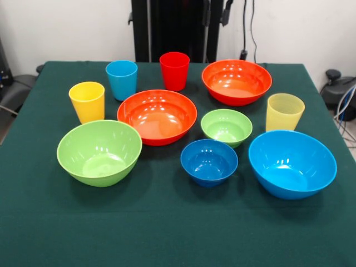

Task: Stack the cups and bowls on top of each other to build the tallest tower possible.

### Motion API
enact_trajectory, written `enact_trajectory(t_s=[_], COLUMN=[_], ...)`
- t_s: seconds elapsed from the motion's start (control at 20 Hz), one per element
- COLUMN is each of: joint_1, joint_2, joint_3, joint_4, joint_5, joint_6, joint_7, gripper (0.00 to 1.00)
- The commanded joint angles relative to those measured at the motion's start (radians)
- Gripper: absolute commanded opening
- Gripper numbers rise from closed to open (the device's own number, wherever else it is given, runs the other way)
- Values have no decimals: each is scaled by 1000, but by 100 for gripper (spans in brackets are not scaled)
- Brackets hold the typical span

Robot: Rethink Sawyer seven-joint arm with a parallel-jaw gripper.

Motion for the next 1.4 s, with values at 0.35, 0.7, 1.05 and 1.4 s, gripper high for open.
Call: enact_trajectory(t_s=[0.35,0.7,1.05,1.4], joint_1=[-10,11,47,173], joint_2=[21,28,34,86], joint_3=[87,69,48,-83], joint_4=[37,31,26,-3], joint_5=[-61,-64,-59,-50], joint_6=[1,4,1,-78], joint_7=[94,93,103,148], gripper=[100,100,100,100])
